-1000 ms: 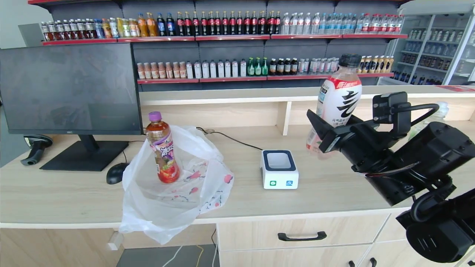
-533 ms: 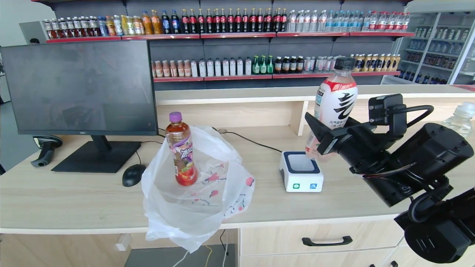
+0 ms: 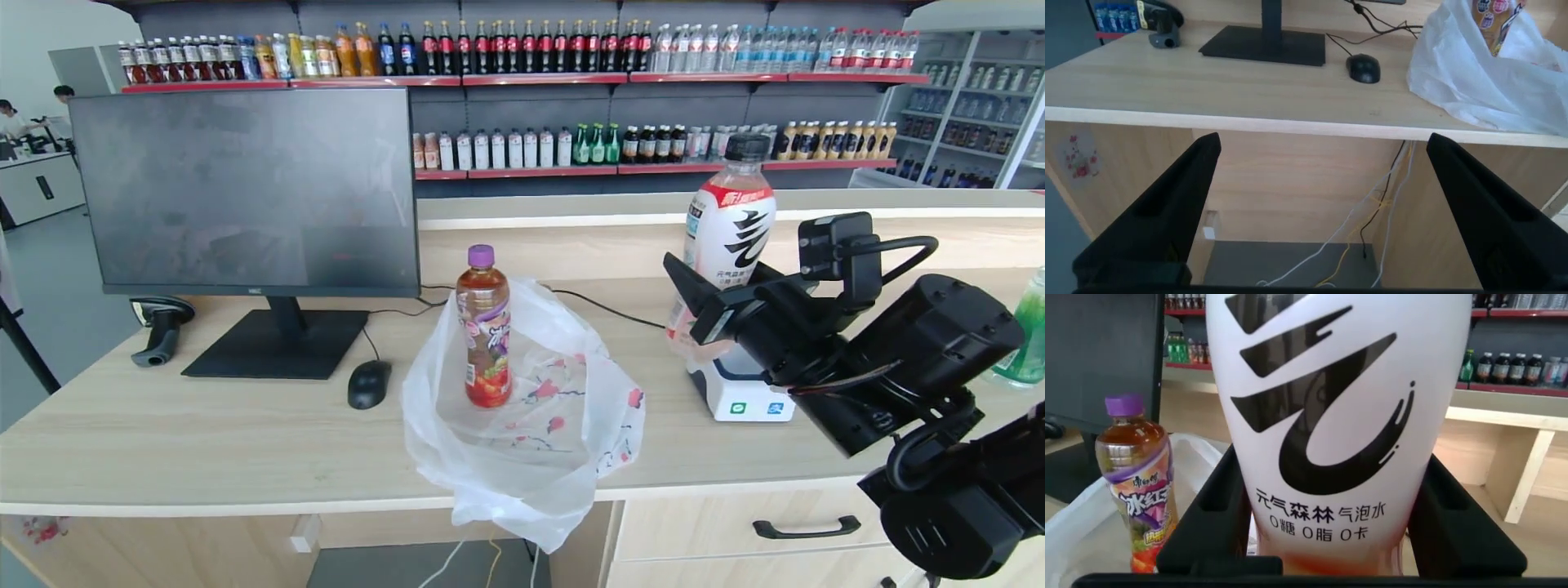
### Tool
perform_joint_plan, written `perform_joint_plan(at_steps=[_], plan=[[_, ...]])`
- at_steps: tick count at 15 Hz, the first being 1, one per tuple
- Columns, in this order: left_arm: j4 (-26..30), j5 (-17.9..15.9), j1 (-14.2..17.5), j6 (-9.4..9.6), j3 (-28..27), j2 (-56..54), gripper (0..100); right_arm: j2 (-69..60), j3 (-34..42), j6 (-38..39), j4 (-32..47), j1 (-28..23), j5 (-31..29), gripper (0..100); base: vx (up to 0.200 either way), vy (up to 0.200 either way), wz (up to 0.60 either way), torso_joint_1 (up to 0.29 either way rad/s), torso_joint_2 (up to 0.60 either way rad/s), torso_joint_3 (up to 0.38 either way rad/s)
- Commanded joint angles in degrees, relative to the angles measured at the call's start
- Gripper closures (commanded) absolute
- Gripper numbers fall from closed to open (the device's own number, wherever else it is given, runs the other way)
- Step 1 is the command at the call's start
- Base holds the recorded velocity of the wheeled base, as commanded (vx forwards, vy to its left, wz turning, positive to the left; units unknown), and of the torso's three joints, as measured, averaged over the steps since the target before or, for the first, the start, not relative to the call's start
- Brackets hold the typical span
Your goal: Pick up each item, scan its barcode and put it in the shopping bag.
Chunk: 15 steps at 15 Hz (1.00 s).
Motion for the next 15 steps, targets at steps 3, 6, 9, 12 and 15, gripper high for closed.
perform_joint_plan(at_steps=[3,6,9,12,15], plan=[[-0.01,0.01,0.0,-0.08,0.0,-0.02,0,0.25,-0.51,-0.01,-0.06,0.03,0.07,100,0.0,0.0,0.0,0.0,0.0,0.0],[-0.01,0.01,0.0,-0.08,0.0,-0.02,0,0.07,-0.95,0.08,-0.06,0.03,0.07,100,0.0,0.0,0.6,0.004,0.01,0.001],[-0.01,0.01,0.0,-0.08,0.0,-0.02,0,-0.63,0.28,0.08,-0.06,-0.06,-0.01,100,0.0,0.0,0.4,0.0,0.0,0.003],[-0.01,0.01,0.0,-0.08,0.0,-0.02,0,-0.81,1.42,0.16,-0.06,-0.24,0.07,100,0.0,0.0,0.0,0.0,0.0,0.0],[-0.01,0.01,0.0,-0.17,0.0,-0.02,0,-0.37,2.13,0.25,-0.06,-0.24,0.07,100,0.0,0.0,0.0,0.0,0.0,0.0]])
